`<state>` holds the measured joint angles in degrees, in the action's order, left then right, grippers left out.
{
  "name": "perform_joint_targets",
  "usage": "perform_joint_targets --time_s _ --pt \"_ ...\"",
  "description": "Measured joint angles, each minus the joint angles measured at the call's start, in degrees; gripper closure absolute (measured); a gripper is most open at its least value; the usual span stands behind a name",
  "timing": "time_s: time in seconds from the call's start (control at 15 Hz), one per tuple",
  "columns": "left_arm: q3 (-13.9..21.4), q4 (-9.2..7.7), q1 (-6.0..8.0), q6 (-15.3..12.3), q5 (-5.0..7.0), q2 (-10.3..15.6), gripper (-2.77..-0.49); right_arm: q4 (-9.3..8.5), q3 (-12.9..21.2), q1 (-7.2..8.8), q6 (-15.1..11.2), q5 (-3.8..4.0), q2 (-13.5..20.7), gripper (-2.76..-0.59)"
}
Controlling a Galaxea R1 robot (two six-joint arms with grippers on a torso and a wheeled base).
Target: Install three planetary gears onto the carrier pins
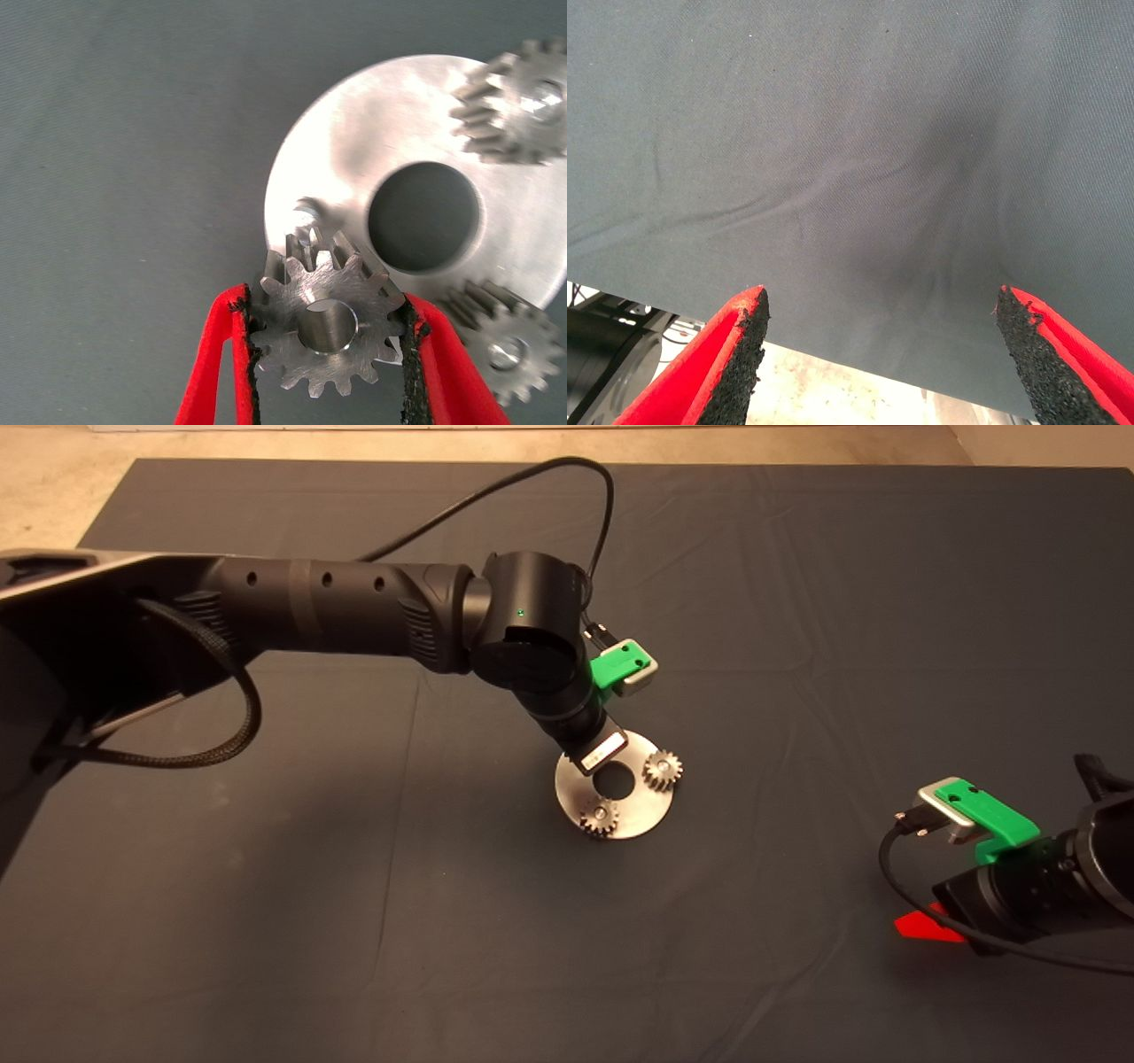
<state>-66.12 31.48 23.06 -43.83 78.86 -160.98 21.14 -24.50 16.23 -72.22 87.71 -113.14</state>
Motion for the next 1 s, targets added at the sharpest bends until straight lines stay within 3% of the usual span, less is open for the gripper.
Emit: perform_joint_targets --time_s 0.13,0.33,0.6,1.0 --pt "-1.6 0.0 -0.02 0.2 -0.09 -0.44 -0.66 0.0 0.0 -0.02 0.02 0.0 -0.01 -1.9" --pt "-3.33 0.0 -0.02 1.0 -1.54 -1.68 -0.66 0.0 0.0 -0.02 0.03 0.0 -0.01 -1.9" --pt "-3.67 0.0 -0.05 1.08 -2.93 -1.77 -0.66 0.0 0.0 0.04 0.2 0.0 -0.01 -1.9" --pt "-5.05 0.0 -0.5 1.08 -4.07 -1.76 -0.66 0.0 0.0 0.3 0.2 0.0 0.0 -1.9"
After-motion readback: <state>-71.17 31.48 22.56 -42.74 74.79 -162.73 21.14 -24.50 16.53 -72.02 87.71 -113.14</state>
